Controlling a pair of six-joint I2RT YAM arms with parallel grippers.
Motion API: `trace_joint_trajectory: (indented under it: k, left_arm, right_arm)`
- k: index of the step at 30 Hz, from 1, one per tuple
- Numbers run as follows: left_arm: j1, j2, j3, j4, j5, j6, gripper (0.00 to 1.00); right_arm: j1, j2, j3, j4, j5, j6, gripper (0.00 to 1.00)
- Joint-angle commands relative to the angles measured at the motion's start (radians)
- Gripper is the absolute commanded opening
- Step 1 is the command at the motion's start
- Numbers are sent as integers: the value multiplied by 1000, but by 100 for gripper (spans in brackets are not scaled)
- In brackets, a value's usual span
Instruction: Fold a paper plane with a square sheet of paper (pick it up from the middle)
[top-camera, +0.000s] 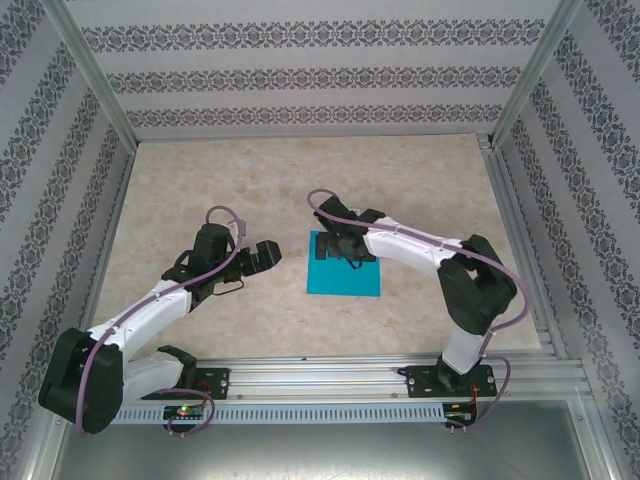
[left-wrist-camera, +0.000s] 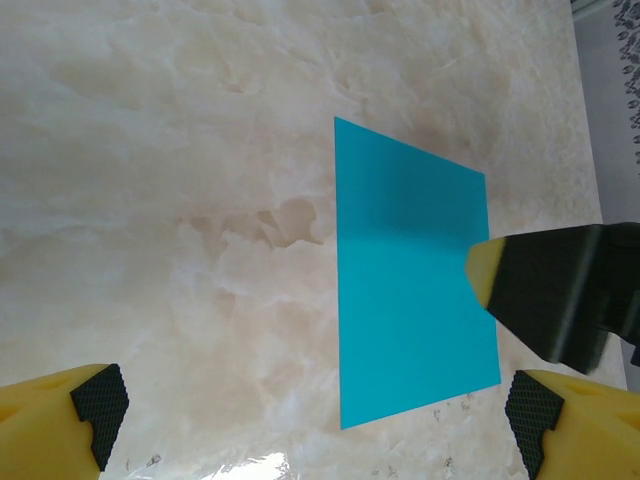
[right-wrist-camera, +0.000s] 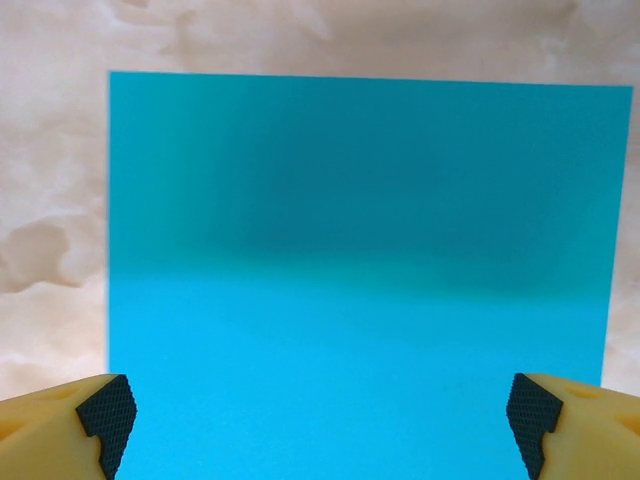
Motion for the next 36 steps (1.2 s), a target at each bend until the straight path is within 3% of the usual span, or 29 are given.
trace_joint_trajectory:
  k: [1,20,28,32,36]
  left_arm:
    - [-7,0,29,-2,5,38,100]
    - [-6,8,38,-23,19,35,100]
    - [-7,13,40,-36,18,41,100]
    - [-7,18,39,-33,20,39,100]
    - [-6,24,43,-33,23,37,100]
  right_arm:
    - [9,47,30,-128,91,-43,98]
    - [-21,190,64,-49,-91,-38,98]
    - [-17,215,-8,24,-210,-225,95]
    - [-16,200,-2,12,-204,-302,95]
    - [-19,163,46,-37,-172,-249,95]
